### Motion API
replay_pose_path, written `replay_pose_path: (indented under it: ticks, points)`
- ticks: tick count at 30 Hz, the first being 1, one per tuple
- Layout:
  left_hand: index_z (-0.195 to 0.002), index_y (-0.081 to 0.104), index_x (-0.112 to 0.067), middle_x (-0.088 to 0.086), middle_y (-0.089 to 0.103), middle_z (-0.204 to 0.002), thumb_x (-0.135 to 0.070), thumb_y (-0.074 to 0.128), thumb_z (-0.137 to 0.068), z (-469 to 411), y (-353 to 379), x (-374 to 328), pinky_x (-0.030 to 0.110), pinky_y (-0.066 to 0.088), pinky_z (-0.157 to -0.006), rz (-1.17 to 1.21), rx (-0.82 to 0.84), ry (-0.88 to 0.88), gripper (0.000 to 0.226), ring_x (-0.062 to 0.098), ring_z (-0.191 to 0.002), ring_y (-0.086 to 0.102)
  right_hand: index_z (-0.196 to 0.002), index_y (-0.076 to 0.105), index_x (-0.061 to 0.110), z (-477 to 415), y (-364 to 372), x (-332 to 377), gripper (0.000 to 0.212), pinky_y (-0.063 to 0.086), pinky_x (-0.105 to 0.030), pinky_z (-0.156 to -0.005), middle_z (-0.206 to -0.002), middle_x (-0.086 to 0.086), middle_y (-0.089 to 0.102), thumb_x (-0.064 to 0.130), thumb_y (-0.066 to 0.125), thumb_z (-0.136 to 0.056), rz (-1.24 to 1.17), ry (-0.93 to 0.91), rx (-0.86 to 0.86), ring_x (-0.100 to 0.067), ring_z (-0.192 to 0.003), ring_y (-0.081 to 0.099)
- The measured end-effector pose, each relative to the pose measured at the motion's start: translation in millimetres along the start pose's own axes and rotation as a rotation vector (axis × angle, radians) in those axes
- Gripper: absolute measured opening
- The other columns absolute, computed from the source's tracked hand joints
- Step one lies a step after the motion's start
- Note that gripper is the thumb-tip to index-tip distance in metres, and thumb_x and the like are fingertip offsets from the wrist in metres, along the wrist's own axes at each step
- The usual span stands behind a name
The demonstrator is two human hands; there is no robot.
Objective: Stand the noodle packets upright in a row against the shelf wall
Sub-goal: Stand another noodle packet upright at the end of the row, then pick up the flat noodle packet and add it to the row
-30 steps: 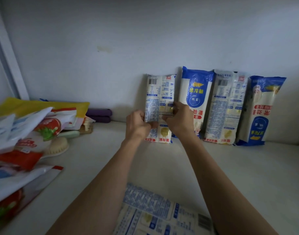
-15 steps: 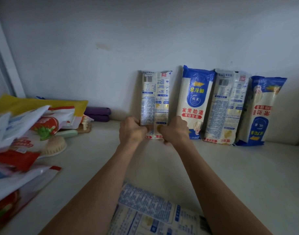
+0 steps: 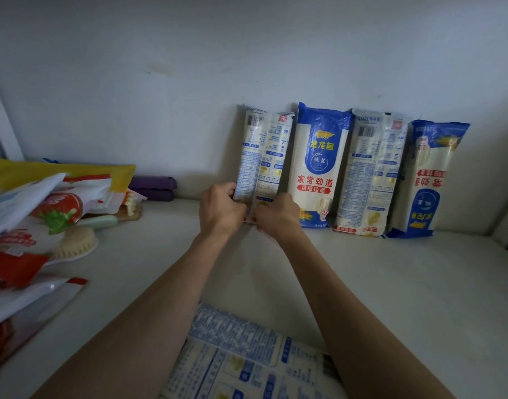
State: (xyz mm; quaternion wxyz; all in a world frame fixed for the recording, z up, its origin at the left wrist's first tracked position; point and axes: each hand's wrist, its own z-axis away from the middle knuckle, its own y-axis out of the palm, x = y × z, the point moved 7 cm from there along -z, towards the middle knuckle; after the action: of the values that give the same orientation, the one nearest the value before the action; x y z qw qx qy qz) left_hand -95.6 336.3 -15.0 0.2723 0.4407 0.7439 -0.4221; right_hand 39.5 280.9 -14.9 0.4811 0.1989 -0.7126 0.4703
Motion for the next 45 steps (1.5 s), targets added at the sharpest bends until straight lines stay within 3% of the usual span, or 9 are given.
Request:
replay_pose_path:
  ticks: [9,14,18,22,28,32,36,40,45]
  points:
    - [-0.083,0.071,-0.017,-0.001,0.075,-0.073,-0.038,0.073,-0.058,2,9,1,0.044,0.061,-0.063,0.13,0.096,-0.039,0.033,0.021,-0.073,0.073,-0.12,0.06,-0.001,2,-2,1,0.043,0.045,-0.027,-0.077,-0.12,-0.017,0.063,0.019,0.062,-0.083,-0.063,0.029,-0.046,-0.035,-0.111,0.06]
    - [-0.089,0.07,-0.02,-0.003,0.076,-0.078,-0.039,0.074,-0.059,0,14,8,0.046,0.061,-0.068,0.173,0.137,-0.06,0.036,0.019,-0.075,0.074,-0.121,0.058,-0.001,1,-5,-1,0.042,0.048,-0.029,-0.08,-0.122,-0.017,0.063,0.018,0.063,-0.084,-0.06,0.026,-0.054,-0.035,-0.113,0.059]
    - [-0.09,0.069,-0.018,-0.004,0.076,-0.081,-0.027,0.073,-0.067,0,13,7,0.043,0.06,-0.072,0.127,0.149,-0.051,0.026,0.017,-0.077,0.073,-0.113,0.063,0.0,1,-6,-3,0.046,0.059,-0.042,-0.081,-0.11,-0.019,0.068,0.021,0.066,-0.073,-0.12,0.066,0.005,-0.037,-0.098,0.067]
    - [-0.11,0.066,-0.019,-0.002,0.075,-0.104,-0.02,0.075,-0.07,6,4,4,0.04,0.057,-0.086,0.119,0.181,-0.082,0.041,0.014,-0.093,0.071,-0.113,0.056,0.003,18,-29,-8,0.032,0.06,-0.04,-0.075,-0.108,-0.015,0.064,0.011,0.062,-0.082,-0.149,0.119,0.078,-0.034,-0.097,0.066]
    - [-0.124,0.061,-0.017,0.002,0.066,-0.125,-0.022,0.071,-0.08,40,-26,-35,0.038,0.049,-0.1,-0.083,0.271,-0.122,0.046,0.02,-0.114,0.062,-0.097,0.064,0.0,83,-65,-15,0.015,0.055,-0.031,-0.065,-0.079,-0.012,0.063,0.01,0.058,-0.087,0.182,0.102,0.328,-0.021,-0.067,0.062]
    - [-0.123,0.062,-0.02,0.002,0.064,-0.127,-0.023,0.068,-0.081,84,-66,-63,0.037,0.047,-0.1,-0.209,0.357,-0.168,0.042,0.023,-0.118,0.059,-0.107,0.065,-0.01,137,-81,-6,0.027,0.056,-0.034,-0.076,-0.098,-0.024,0.07,0.012,0.057,-0.093,0.23,0.034,0.516,-0.025,-0.076,0.064]
    - [-0.13,0.059,-0.019,0.003,0.057,-0.136,-0.03,0.069,-0.083,134,-112,-60,0.037,0.045,-0.102,-0.308,0.441,-0.281,0.049,0.023,-0.121,0.056,-0.107,0.068,0.001,181,-85,-3,0.032,0.058,-0.038,-0.085,-0.1,-0.013,0.072,0.028,0.061,-0.091,0.322,-0.09,0.61,-0.022,-0.086,0.07]
    - [-0.13,0.054,-0.017,0.008,0.057,-0.133,-0.038,0.067,-0.083,174,-160,-54,0.034,0.047,-0.095,-0.482,0.467,-0.389,0.053,0.026,-0.117,0.056,-0.112,0.066,0.012,207,-81,-6,0.038,0.053,-0.023,-0.071,-0.109,-0.003,0.068,0.041,0.063,-0.087,0.514,-0.219,0.607,-0.014,-0.086,0.066]
    - [-0.125,0.053,-0.007,0.013,0.059,-0.127,-0.035,0.073,-0.081,209,-182,-46,0.029,0.045,-0.085,-0.486,0.478,-0.512,0.056,0.029,-0.113,0.057,-0.117,0.06,0.013,215,-73,-3,0.051,0.05,-0.021,-0.071,-0.107,-0.002,0.066,0.049,0.067,-0.083,0.586,-0.245,0.596,-0.014,-0.085,0.064]
